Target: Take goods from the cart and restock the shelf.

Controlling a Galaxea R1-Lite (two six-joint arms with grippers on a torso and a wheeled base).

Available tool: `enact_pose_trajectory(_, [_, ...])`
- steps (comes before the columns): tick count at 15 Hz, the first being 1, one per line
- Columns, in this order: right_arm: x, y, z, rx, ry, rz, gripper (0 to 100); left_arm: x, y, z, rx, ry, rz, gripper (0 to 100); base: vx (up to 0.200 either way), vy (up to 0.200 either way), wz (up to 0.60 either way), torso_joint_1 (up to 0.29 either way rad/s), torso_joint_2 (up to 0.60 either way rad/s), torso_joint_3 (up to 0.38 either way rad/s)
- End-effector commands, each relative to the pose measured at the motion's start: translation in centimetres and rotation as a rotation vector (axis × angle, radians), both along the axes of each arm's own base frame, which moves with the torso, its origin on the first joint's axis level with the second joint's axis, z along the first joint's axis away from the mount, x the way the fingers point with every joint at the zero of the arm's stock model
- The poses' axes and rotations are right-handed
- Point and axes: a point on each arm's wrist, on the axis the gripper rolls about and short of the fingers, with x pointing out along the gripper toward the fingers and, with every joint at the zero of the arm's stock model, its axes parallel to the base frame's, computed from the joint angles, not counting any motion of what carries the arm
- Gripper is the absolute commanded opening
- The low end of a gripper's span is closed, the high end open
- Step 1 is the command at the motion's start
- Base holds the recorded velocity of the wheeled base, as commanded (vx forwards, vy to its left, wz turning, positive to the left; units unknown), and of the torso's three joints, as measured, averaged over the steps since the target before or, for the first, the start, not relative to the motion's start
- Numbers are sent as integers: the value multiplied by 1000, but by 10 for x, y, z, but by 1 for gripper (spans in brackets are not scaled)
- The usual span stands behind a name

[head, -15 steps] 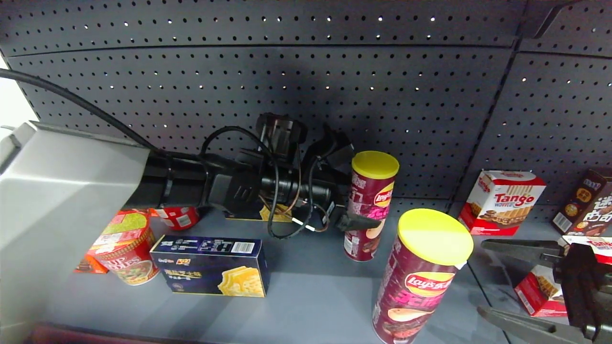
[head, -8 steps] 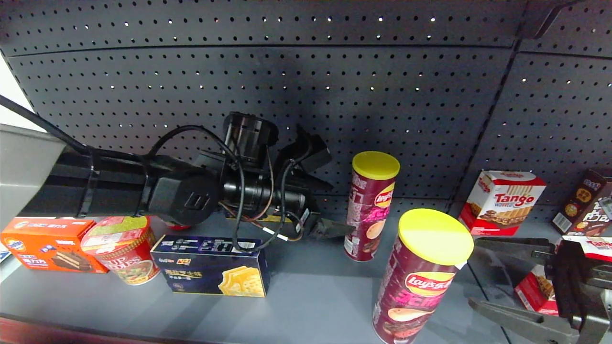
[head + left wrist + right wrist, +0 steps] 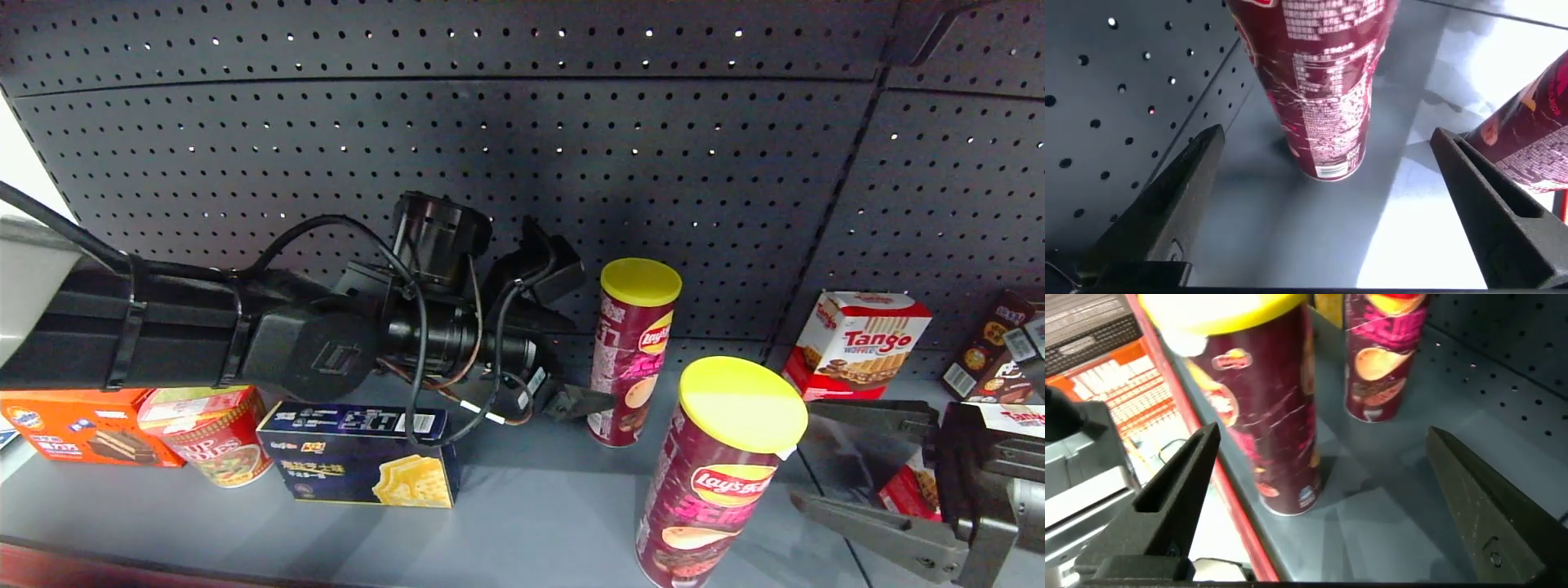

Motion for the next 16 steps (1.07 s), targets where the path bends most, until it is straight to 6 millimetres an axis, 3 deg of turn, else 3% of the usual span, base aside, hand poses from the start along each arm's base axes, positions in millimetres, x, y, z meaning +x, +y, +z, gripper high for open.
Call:
enact_pose_trajectory(1, [9, 0, 0, -4, 10, -20, 100, 0, -2, -5, 13, 7, 10, 100, 0, 0, 0, 0, 0, 0])
enact_pose_trajectory(8, [12, -3, -2, -8, 19, -36, 100, 10, -22, -20, -39, 9, 145, 100, 0, 0, 0, 0, 0, 0])
enact_pose_trajectory(16, [11, -3, -2, -8, 19, -35, 100, 13, -16, -19, -27, -19, 199, 100, 0, 0, 0, 0, 0, 0])
